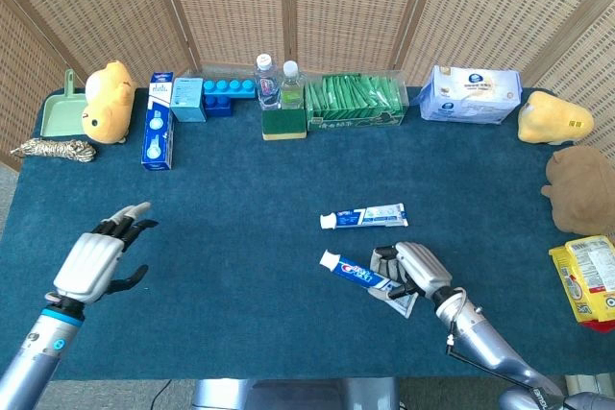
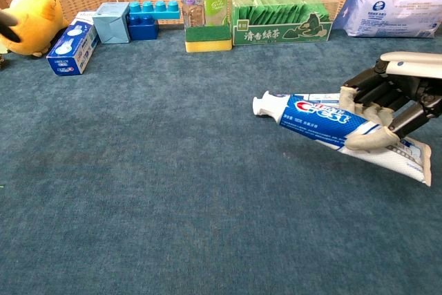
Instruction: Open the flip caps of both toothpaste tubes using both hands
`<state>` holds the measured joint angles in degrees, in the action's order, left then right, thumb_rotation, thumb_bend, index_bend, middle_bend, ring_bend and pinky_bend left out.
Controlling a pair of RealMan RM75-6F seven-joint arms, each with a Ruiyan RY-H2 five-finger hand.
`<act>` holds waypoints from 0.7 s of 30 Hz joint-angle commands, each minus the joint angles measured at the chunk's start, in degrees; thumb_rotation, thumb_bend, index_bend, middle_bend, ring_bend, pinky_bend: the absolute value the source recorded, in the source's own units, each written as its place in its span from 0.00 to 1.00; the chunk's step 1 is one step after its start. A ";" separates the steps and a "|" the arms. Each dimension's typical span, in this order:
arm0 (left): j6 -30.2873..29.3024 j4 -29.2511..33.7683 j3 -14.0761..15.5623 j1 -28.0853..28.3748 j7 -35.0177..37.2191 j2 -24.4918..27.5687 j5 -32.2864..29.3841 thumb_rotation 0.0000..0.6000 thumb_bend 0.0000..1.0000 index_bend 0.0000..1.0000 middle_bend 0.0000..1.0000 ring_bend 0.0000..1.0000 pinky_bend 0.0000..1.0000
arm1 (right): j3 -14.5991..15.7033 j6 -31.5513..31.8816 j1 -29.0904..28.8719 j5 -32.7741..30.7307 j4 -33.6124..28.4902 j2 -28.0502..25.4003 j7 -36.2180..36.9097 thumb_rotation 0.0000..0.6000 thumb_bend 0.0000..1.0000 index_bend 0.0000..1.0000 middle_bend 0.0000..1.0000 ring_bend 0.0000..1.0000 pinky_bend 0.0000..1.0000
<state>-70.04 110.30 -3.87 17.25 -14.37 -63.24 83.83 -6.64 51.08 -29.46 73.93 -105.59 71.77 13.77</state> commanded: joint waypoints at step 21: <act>9.00 3.25 -3.79 8.82 -3.92 -5.94 -9.26 1.00 0.29 0.28 0.10 0.09 0.23 | -1.44 0.91 -2.74 -3.78 -3.13 4.03 -5.74 1.00 0.44 0.91 0.72 0.67 0.74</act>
<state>-62.78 112.50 -6.62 24.48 -17.52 -68.53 76.96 -7.89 51.83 -31.94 70.51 -108.57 75.41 8.44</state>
